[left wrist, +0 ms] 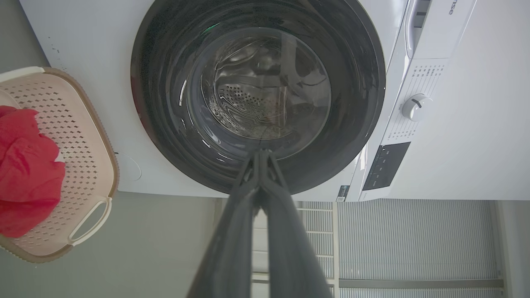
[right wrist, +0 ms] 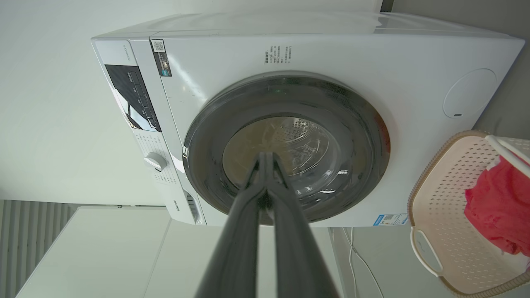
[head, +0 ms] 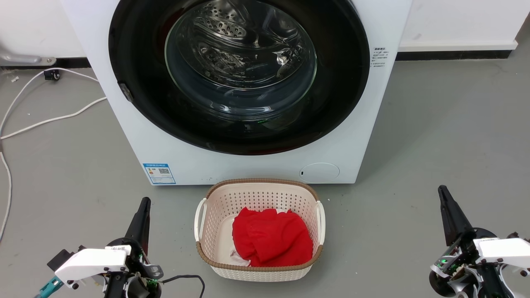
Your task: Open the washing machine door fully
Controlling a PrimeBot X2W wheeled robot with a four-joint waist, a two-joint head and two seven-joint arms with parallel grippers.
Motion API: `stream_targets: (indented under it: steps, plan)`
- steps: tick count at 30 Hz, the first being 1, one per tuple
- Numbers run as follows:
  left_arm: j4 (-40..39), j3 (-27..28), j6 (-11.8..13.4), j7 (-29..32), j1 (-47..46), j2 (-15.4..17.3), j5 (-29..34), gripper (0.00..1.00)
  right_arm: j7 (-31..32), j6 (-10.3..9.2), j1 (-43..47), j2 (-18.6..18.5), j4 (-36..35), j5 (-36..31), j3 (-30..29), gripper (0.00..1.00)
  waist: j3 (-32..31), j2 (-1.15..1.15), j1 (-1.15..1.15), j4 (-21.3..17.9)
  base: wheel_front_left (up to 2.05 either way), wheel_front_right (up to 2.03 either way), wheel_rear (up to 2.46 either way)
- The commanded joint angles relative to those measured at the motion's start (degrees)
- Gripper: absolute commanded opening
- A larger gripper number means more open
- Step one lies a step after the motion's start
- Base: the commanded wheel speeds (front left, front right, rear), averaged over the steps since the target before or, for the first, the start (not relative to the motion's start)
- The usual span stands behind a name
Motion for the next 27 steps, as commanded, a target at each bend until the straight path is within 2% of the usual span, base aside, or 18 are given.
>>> stream_targets:
  steps: [1,3,4,17,22,27]
  plan:
    - [0.1,0.1,-0.2,0.2,-0.4,0.0,0.0,0.0,0.3,0.0,-0.7,0.2,0.1,-0.3,-0.1,0.0,0.0,0.0,0.0,0.0,0.0,0.0,0.0]
    - [0.1,0.1,-0.2,0.2,-0.4,0.0,0.1,0.0,0.3,0.0,-0.8,0.2,0.1,-0.4,-0.1,0.0,0.0,0.0,0.0,0.0,0.0,0.0,0.0]
    - [0.0,0.0,0.0,0.1,0.0,0.0,0.0,1.0,0.0,0.0,0.0,0.0,0.0,0.0,-0.1,1.0,0.0,0.0,0.0,0.0,0.0,0.0,0.0]
    - [-2.0,-2.9,0.0,-3.2,0.4,-0.2,2.1,1.0,-3.2,0.0,1.6,0.3,-2.8,-2.6,1.3,1.0,0.1,0.0,0.0,0.0,0.0,0.0,0.0]
    - [-3.6,-2.4,0.0,-4.5,0.3,-0.3,5.3,1.0,-4.4,0.0,2.0,0.4,-4.3,-6.5,1.2,1.0,0.1,0.0,0.0,0.0,0.0,0.0,0.0]
    - [-5.8,-1.9,0.0,-5.7,0.2,-0.3,10.7,1.0,-5.6,0.0,2.2,0.5,-6.4,-14.2,1.1,1.0,0.1,0.0,0.0,0.1,0.0,0.0,0.0]
